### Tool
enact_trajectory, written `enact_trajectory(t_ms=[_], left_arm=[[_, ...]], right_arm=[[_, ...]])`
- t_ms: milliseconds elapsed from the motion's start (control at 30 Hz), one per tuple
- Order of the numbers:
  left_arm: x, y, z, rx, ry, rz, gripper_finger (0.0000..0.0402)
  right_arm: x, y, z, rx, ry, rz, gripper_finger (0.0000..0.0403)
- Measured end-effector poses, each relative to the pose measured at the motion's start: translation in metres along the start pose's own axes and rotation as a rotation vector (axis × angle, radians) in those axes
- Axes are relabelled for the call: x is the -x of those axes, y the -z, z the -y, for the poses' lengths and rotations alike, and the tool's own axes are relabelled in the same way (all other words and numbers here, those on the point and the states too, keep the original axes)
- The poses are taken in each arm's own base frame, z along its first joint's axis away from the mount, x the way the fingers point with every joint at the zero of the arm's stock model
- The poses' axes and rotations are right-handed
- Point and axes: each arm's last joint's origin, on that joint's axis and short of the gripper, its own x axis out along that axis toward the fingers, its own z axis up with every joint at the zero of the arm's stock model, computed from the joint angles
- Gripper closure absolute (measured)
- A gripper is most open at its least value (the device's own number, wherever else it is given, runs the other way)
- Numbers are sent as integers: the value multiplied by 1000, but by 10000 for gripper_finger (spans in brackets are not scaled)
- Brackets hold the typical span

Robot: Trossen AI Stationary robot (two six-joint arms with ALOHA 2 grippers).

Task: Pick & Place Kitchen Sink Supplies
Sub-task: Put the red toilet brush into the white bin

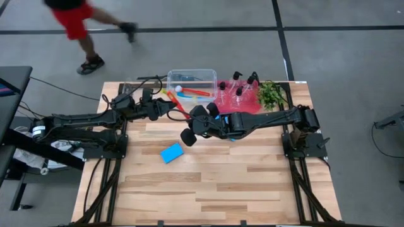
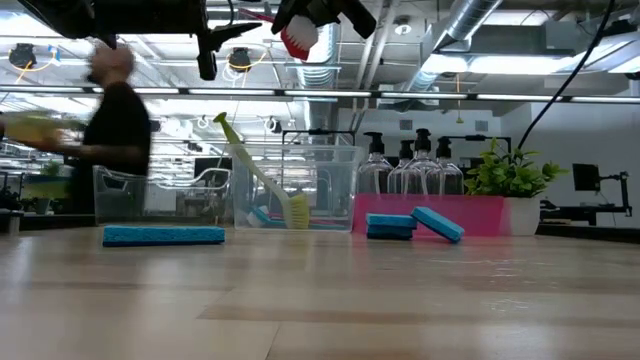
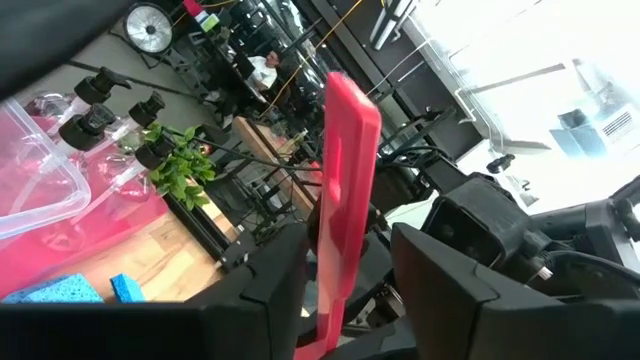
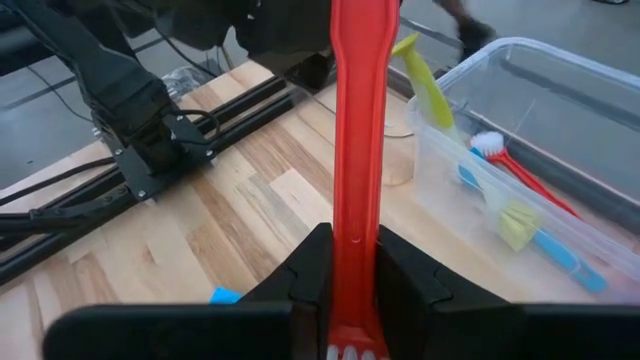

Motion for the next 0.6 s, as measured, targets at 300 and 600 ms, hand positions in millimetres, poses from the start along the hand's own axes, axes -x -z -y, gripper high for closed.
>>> enact_trajectory(t_ms=[300,600], left_arm=[[0,0,0,-27,9,-12,353],[0,1,0,-32,15,-19,362]], right_arm=[[1,1,-2,3,-13,-8,351],[2,2,-4,23,-22,-11,351]])
